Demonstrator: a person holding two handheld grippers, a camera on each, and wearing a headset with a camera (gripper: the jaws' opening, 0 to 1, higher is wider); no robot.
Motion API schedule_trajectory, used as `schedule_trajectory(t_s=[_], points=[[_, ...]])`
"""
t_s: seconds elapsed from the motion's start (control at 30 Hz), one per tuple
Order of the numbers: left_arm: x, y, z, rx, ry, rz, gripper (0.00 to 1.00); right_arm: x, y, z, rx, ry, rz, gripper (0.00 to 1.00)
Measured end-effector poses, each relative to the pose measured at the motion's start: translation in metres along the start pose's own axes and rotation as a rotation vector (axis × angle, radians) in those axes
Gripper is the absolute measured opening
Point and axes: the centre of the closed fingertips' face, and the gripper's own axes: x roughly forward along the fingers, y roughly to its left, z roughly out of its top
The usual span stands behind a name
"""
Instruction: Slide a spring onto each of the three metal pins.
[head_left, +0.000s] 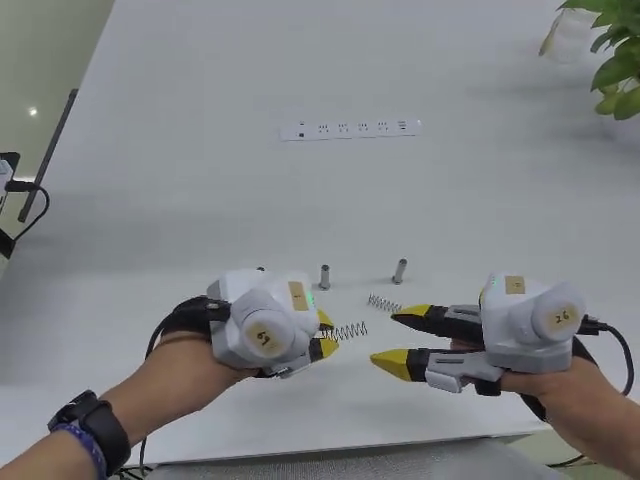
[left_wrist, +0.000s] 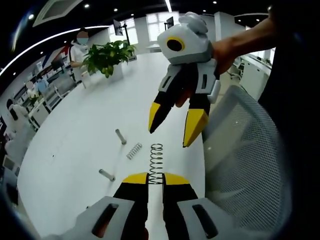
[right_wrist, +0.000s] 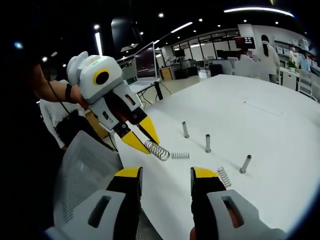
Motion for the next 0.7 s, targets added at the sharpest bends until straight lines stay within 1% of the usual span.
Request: schedule_trajectory(t_s=[0.2, 0.27, 0.3, 0.33, 0.43, 0.5, 0.7], points=[[0.003, -0.007, 0.007, 0.034, -0.007, -0.025, 0.02, 0.004, 0.005, 0.0, 0.0, -0.003, 0.037, 0.3], [0.003, -0.01, 0.01, 0.043, -0.01, -0.033, 0.02, 0.005, 0.009, 0.001, 0.001, -0.011, 0.061, 0.26], [0.004, -0.01, 0.011, 0.048, -0.01, -0.036, 0.02, 0.005, 0.01, 0.002, 0.0, -0.013, 0.069, 0.21], [0.004, -0.011, 0.011, 0.053, -0.01, -0.039, 0.02, 0.004, 0.012, 0.002, -0.001, -0.014, 0.077, 0.19], [0.004, -0.014, 0.013, 0.068, -0.01, -0.048, 0.02, 0.004, 0.013, 0.001, 0.001, -0.012, 0.087, 0.18], [0.005, -0.015, 0.014, 0.073, -0.01, -0.052, 0.02, 0.004, 0.013, 0.0, 0.004, -0.01, 0.095, 0.16], [0.006, -0.02, 0.013, 0.093, 0.0, -0.066, 0.02, 0.001, 0.017, -0.001, 0.015, -0.012, 0.114, 0.11]])
